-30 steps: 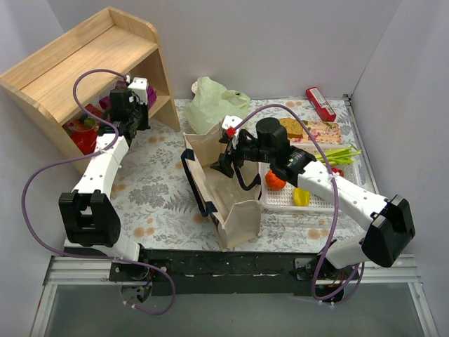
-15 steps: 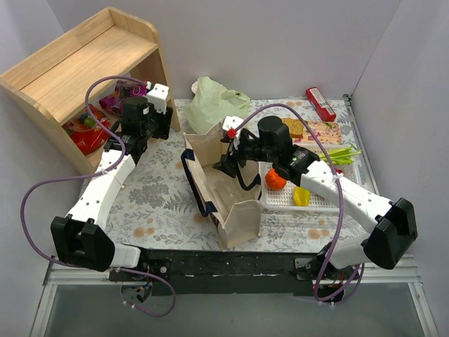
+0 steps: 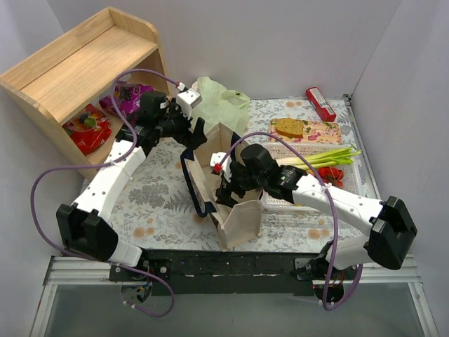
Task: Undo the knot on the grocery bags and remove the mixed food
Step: Pick up the bottle from the takeout bag.
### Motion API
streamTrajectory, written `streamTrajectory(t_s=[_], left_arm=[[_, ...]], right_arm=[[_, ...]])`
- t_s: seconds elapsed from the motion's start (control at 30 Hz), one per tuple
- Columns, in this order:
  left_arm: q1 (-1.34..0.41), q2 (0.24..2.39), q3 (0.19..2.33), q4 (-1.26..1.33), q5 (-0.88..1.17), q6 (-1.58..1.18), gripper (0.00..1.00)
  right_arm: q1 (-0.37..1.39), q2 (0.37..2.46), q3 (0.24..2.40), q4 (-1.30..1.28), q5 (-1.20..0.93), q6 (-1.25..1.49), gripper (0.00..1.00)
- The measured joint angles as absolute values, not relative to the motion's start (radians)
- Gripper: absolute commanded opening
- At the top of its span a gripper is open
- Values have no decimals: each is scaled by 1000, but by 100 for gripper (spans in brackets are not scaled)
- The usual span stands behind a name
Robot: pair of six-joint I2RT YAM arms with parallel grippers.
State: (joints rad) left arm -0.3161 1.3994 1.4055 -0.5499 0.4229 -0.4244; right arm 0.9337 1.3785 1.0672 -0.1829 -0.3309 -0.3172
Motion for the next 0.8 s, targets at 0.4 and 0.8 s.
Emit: streamTrajectory(t_s=[0.4, 0.8], left_arm=[[-367, 1760, 1681, -809, 514, -353, 0], [-466, 1332, 1533, -670, 637, -397, 0]], right_arm=[[931, 1271, 968, -203, -294, -348, 93], [932, 1211, 936, -234, -227, -470, 91]])
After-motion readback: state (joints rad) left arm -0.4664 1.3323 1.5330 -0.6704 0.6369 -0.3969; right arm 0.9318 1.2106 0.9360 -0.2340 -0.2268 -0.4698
